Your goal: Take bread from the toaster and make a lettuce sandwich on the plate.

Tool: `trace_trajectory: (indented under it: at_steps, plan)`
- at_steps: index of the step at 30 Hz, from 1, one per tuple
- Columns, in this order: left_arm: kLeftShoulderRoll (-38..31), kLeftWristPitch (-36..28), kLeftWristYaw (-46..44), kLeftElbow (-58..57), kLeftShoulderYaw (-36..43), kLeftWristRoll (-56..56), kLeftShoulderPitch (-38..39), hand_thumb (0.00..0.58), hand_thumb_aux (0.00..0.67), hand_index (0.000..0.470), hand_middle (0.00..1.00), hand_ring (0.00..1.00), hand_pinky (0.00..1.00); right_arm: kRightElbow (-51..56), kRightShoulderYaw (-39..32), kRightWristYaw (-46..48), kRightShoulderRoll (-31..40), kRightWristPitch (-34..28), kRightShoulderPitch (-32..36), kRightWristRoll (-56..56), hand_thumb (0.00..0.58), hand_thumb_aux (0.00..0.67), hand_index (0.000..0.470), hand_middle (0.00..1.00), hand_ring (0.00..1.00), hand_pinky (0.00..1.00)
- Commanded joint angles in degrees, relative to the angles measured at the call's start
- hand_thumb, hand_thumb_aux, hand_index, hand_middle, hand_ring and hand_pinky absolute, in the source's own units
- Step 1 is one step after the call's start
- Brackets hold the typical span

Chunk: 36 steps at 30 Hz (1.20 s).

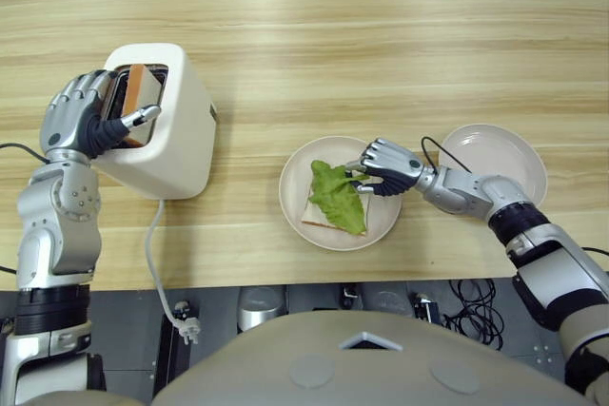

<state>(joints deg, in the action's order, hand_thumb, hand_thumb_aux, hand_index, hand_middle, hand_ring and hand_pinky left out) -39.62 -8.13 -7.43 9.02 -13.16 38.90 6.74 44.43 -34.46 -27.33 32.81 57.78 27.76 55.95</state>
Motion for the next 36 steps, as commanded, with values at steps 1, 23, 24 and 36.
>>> trace_trajectory:
  at_steps: [1, 23, 24, 36]
  plan:
    - [-0.05, -1.93, -0.79, 2.92, 1.33, 1.87, 0.49, 0.58, 0.67, 0.46, 0.0, 0.0, 0.0, 0.73, -0.84, -0.2, -0.21, -0.43, 0.78, 0.79, 0.58, 0.67, 0.46, 1.0, 1.0, 1.0]
    - [-1.11, -2.12, -0.74, 9.95, -1.91, -0.8, -5.12, 0.58, 0.67, 0.46, 1.0, 1.0, 1.0, -2.27, 1.45, -0.34, 2.6, -5.54, 0.41, -0.92, 0.0, 0.0, 0.0, 0.0, 0.0, 0.0]
    - [-1.34, -1.92, -0.02, 10.55, -2.82, -0.67, -5.78, 0.58, 0.67, 0.46, 1.0, 1.0, 1.0, -2.59, 1.82, -0.3, 2.84, -5.65, 0.56, -1.19, 0.0, 0.0, 0.0, 0.0, 0.0, 0.0]
    - [0.58, 5.18, 7.7, 16.91, -4.97, -1.51, -14.76, 0.58, 0.67, 0.46, 1.0, 1.0, 1.0, -6.78, 6.79, -1.9, 3.37, -6.02, 1.06, -4.69, 0.0, 0.0, 0.0, 0.0, 0.0, 0.0]
